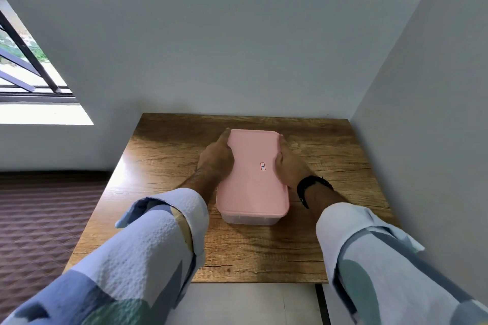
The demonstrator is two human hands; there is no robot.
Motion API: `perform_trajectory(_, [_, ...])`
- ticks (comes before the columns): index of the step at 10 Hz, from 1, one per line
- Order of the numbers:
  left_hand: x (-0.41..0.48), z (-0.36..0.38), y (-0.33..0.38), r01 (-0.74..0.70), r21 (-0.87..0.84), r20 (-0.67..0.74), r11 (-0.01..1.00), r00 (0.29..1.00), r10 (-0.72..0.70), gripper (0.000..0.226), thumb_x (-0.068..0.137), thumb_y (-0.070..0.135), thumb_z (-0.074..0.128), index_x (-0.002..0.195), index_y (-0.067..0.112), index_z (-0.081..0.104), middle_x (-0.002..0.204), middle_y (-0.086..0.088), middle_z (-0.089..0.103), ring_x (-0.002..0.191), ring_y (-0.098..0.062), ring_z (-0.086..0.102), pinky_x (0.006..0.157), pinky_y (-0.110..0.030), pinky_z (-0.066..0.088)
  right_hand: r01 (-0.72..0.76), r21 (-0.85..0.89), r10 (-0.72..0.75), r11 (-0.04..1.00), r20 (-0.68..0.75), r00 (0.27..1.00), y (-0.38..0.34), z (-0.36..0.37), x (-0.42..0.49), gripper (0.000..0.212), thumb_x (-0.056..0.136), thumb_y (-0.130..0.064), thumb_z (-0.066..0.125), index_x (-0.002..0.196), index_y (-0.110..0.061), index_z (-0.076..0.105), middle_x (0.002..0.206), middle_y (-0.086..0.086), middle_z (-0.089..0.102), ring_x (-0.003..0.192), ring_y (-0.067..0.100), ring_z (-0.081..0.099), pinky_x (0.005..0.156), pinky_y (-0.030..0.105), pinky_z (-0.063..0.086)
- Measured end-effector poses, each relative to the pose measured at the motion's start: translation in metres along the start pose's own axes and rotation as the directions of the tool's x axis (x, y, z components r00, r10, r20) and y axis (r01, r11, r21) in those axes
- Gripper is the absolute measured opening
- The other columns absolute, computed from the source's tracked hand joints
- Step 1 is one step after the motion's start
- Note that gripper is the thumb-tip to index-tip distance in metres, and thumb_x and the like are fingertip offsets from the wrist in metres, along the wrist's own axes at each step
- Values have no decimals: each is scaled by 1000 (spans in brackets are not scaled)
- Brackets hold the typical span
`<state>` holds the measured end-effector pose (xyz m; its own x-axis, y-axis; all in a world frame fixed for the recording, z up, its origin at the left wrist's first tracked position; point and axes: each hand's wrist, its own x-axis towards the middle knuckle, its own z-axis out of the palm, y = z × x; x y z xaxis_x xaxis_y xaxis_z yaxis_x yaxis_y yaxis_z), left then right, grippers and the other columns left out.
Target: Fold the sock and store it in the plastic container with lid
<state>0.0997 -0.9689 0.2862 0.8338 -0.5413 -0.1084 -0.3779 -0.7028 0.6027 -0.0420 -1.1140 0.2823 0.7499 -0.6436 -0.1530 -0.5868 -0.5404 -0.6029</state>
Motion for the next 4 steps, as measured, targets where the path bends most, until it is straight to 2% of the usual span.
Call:
perform_trajectory(1, [1, 0, 0, 22, -10, -1, 1000, 1000, -22, 62, 100, 22, 30, 160, 38, 27, 144, -22, 59, 126, -44, 58, 110, -46, 42, -2, -44, 1, 999, -19, 1000, 0, -3, 5, 60, 103, -27, 32, 158, -31, 9, 112, 24, 67, 100, 37, 64, 90, 39, 48])
perform_trajectory(2, [-1, 2, 0, 22, -16, -10, 1000, 1000, -22, 62, 99, 23, 30, 159, 39, 27, 144, -22, 59, 126, -45, 59, 111, -46, 43, -29, -40, 29, 999, -17, 999, -1, -4, 3, 59, 103, -30, 32, 158, -35, 12, 113, 21, 67, 101, 36, 64, 92, 42, 50])
perform_trajectory(3, [3, -4, 2, 0, 14, 20, 1000, 1000, 0, 63, 99, 25, 30, 160, 40, 22, 144, -22, 58, 126, -45, 58, 111, -48, 43, -29, -28, 29, 999, 5, 1000, -6, -7, 6, 58, 104, -32, 28, 157, -39, 7, 130, 20, 61, 114, 38, 61, 100, 48, 49])
perform_trajectory(4, [-7, -14, 2, 10, 99, 46, 995, 999, -15, 61, 103, 35, 31, 162, 39, 16, 145, -24, 52, 126, -45, 57, 109, -53, 46, -66, 30, 65, 997, 34, 997, -5, -10, -8, 60, 106, -32, 29, 158, -35, -1, 149, 17, 48, 128, 39, 53, 103, 47, 46])
